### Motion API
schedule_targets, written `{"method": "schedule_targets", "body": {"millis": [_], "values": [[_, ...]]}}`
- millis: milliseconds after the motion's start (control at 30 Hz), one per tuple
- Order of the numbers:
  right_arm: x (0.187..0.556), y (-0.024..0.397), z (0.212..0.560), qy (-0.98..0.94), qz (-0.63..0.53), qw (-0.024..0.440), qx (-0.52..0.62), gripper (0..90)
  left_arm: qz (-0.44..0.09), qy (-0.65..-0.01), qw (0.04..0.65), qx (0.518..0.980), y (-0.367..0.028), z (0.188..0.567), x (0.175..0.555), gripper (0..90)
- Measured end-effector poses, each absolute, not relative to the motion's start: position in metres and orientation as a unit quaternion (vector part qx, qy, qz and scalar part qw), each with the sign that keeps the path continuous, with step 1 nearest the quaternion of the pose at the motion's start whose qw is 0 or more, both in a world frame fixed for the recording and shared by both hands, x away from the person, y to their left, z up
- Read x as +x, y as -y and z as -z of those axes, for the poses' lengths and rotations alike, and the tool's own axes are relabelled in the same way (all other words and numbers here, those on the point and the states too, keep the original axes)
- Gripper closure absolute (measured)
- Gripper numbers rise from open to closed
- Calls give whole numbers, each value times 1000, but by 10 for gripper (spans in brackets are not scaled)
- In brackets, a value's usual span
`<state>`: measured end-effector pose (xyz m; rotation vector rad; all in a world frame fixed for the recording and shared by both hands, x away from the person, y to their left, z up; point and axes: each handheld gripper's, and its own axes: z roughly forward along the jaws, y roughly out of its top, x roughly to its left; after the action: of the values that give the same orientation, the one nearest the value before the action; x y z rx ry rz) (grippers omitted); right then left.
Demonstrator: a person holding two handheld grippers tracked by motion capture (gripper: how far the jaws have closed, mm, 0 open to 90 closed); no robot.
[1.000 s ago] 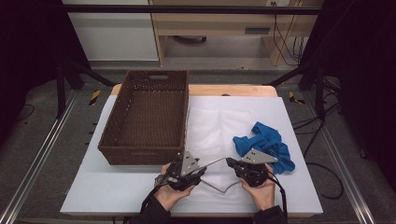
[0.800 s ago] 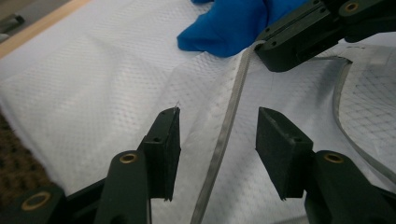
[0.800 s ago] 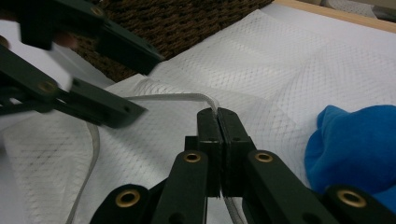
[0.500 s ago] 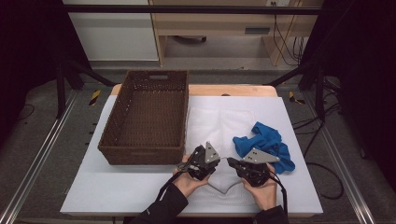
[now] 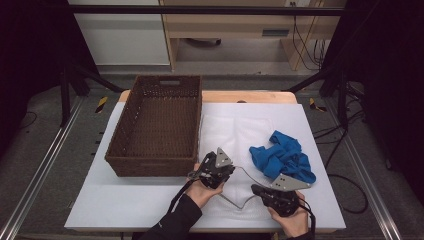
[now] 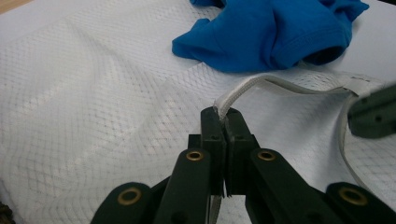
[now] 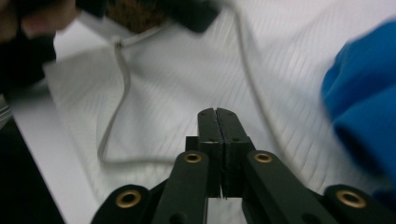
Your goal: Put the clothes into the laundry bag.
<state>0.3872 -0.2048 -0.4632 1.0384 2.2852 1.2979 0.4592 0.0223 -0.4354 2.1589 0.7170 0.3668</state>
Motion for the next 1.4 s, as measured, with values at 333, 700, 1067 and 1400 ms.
{"method": "schedule_targets", "body": {"millis": [333,700,1067,1400], "values": [[381,207,490,-822,-415,121,371,900,-145,-299,434,837,-26,430,461,889],[379,214,463,-794,-463,145,367,771,-146,-298,441,834,-25,434,458,888],[419,247,421,-706,-484,277,437,207,-142,-302,456,825,-28,437,455,888],[459,270,436,-684,-409,293,527,56,-140,-300,455,827,-29,438,455,888]]}}
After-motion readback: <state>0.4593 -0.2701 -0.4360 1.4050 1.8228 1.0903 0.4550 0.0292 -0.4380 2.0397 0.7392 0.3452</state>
